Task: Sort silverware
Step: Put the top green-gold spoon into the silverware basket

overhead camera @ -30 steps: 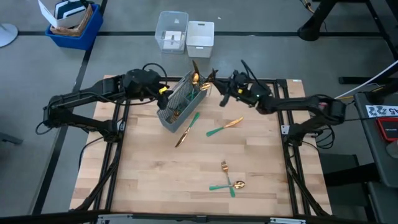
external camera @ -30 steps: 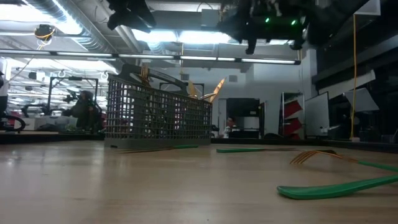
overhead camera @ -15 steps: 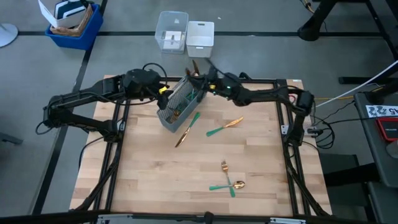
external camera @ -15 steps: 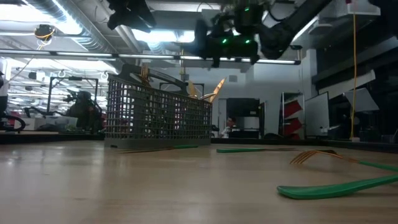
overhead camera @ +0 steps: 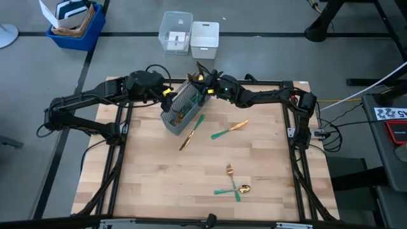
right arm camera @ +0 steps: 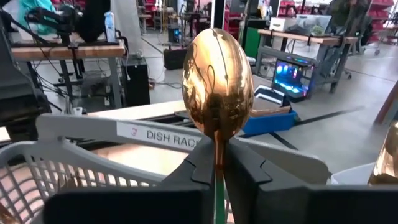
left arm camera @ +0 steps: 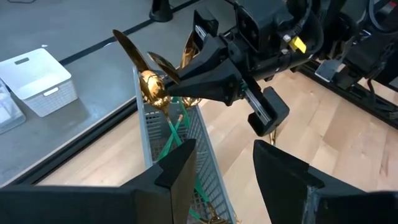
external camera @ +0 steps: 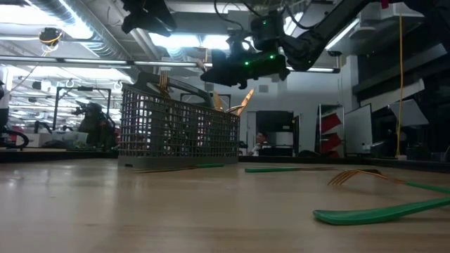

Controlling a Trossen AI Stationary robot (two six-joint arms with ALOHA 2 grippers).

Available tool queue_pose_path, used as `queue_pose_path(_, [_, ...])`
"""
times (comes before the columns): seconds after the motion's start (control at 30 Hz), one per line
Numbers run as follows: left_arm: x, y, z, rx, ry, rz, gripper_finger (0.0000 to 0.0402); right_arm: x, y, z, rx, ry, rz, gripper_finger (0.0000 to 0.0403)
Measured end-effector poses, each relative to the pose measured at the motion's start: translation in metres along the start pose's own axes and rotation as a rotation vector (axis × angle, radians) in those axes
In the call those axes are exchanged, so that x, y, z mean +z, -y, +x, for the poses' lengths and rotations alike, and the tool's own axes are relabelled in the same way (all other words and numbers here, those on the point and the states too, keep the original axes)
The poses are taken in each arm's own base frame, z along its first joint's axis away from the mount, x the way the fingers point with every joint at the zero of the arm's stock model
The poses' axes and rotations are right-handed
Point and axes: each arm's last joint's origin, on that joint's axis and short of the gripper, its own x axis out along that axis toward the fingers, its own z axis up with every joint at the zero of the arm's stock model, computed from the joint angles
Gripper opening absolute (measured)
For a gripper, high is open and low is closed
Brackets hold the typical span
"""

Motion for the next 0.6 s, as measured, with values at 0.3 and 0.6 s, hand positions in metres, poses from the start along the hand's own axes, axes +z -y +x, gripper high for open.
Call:
queue_pose_path(0.3, [0.0001,0.0000,-0.0001,0.000,0.000,0.000,0.0150,-0.0058,-0.0011,-0.0002,0.004,-0.060,0.000,0.0071])
queue_pose_path(0.6, [0.0001,0.0000,-0.0001,0.000,0.000,0.000,0.0150,0.0018,-0.0009,-0.0033,0.005,-0.050,0.000,0.0101])
